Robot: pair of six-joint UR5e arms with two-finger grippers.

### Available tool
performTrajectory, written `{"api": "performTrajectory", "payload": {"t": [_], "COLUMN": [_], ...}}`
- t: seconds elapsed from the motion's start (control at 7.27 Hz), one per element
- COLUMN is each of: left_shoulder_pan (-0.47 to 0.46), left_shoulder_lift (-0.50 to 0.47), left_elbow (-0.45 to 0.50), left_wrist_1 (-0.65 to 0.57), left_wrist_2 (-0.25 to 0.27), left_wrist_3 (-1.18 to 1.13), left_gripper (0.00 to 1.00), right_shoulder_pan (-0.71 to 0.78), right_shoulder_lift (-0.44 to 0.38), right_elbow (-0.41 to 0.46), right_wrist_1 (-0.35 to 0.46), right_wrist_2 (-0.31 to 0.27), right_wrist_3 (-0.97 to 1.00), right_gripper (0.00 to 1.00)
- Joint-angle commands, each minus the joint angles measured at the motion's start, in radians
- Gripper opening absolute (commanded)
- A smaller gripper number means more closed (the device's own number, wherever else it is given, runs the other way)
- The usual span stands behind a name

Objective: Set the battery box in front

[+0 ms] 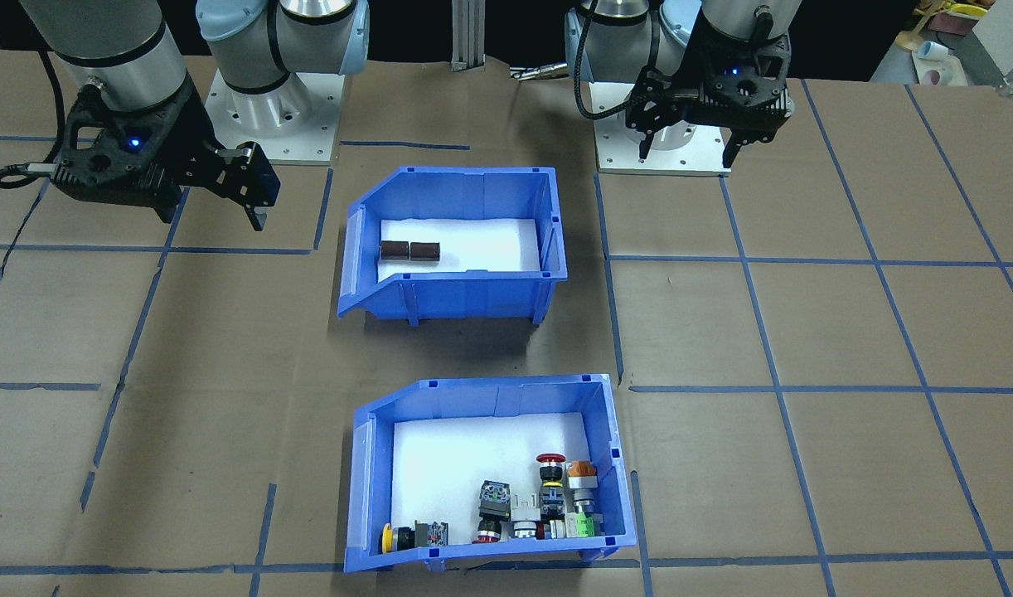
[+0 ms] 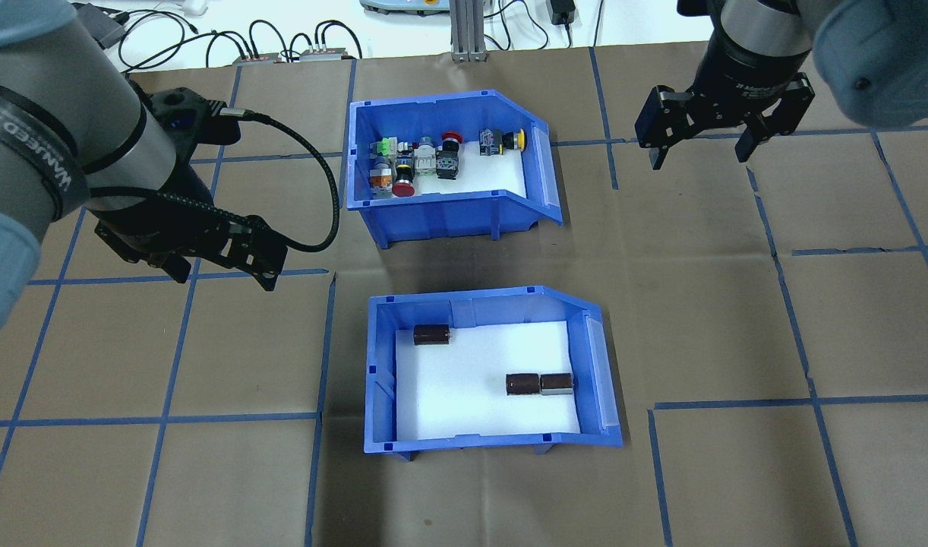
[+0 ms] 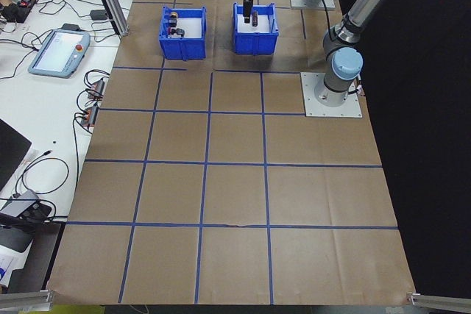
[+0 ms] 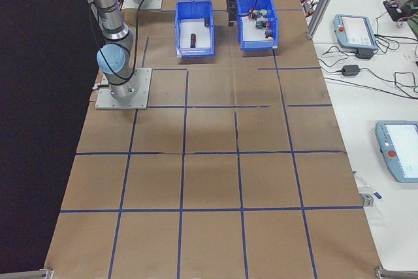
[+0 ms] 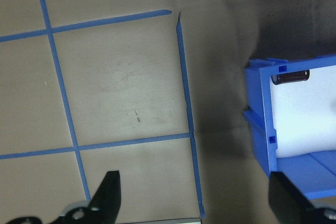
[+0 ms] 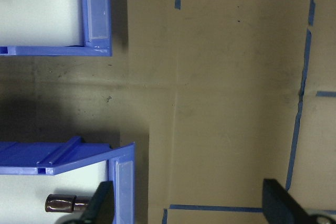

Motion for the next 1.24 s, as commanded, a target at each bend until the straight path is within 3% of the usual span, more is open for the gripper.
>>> {"api": "performTrajectory", "payload": {"t": [0.0, 0.28, 0.41, 0.55, 0.69, 0.83, 1.1], "left_shoulder_pan": [-0.009, -0.067, -0.125, -0.168, -0.219, -0.269, -0.352], "left_shoulder_lift": [-0.003, -0.011, 0.004, 0.005, 0.014, 0.041, 0.063], "left_elbow": [-0.059, -0.155, -0.221, -0.286, -0.333, -0.381, -0.456], "left_wrist_1": [0.050, 0.168, 0.290, 0.405, 0.443, 0.452, 0.457], "left_wrist_2": [-0.002, -0.032, -0.032, -0.034, -0.040, -0.086, -0.091], "left_wrist_3": [-0.026, -0.181, -0.257, -0.505, -0.740, -0.932, -1.310], "left_gripper": [0.99, 0.99, 0.99, 0.99, 0.99, 0.99, 0.99], "right_shoulder_pan": [0.009, 0.041, 0.072, 0.113, 0.176, 0.219, 0.329], "right_shoulder_lift": [0.097, 0.195, 0.234, 0.278, 0.312, 0.355, 0.453], "right_elbow": [-0.094, -0.186, -0.225, -0.257, -0.296, -0.343, -0.453], "right_wrist_1": [0.010, 0.010, 0.011, 0.011, 0.004, -0.007, -0.009], "right_wrist_2": [0.000, 0.000, 0.000, 0.000, -0.001, -0.001, -0.004], "right_wrist_3": [-0.221, -0.422, -0.528, -0.652, -0.766, -0.878, -0.907], "right_gripper": [1.00, 1.00, 1.00, 1.00, 1.00, 1.00, 1.00]}}
